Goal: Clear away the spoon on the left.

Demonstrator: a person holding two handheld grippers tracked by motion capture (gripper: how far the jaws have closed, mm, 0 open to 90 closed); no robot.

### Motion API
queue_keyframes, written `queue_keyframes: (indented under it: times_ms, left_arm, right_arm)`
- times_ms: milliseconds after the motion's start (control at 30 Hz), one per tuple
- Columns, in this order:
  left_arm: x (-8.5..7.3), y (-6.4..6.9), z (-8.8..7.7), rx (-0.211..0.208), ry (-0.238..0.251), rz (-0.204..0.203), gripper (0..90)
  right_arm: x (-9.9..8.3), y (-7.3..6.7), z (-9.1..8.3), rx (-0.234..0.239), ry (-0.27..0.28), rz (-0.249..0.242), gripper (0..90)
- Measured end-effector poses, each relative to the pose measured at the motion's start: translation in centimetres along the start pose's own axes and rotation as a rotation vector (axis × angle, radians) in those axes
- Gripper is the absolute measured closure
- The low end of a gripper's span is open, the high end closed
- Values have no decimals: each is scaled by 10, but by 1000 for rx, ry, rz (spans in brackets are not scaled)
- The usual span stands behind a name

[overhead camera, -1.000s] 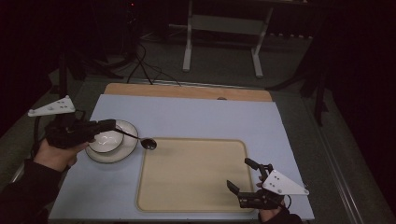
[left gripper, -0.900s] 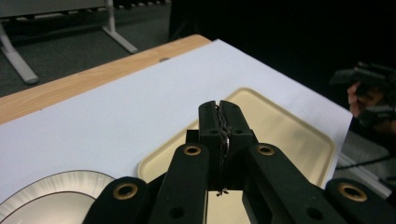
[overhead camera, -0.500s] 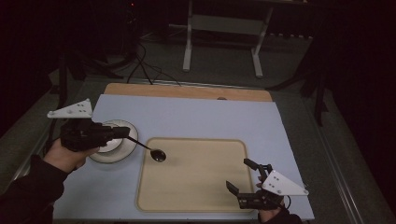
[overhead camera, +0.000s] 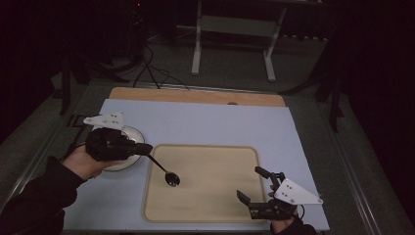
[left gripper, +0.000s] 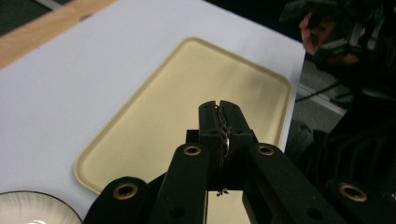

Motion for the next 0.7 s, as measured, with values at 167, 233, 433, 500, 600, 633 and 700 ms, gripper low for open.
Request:
queue_keyframes:
  times_ms: [167, 233, 433, 500, 600, 633, 700]
  left_arm:
    - [-3, 2, 12, -29, -73, 18, 900]
    - [-4, 4, 18, -49, -101, 26, 900]
    - [-8, 9, 36, -81, -193, 65, 900]
    - [-9, 11, 43, -98, -215, 62, 900]
    - [-11, 12, 52, -110, -250, 67, 900]
    - [-12, 12, 56, -112, -260, 69, 900]
    - [-13, 11, 62, -125, -280, 70, 900]
  right_arm:
    - [0, 0, 1, 4, -2, 2, 107]
    - [0, 0, 1, 5, -2, 1, 107]
    - [-1, 0, 2, 9, -6, 2, 107]
    - [-1, 0, 1, 10, -5, 2, 107]
    - [-1, 0, 1, 10, -4, 3, 107]
    - [-1, 0, 1, 10, -3, 3, 107]
    - [-1, 0, 1, 10, -5, 7, 107]
Point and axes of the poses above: each handheld gripper's, and its own axes: z roughly forward along the jaws, x roughly out of its top, y roughly to its right, the point moved 8 cm from there along z, roughly forward along the jaws, and after that the axes turned 2 degrees about -x, right-handed, at the moved point
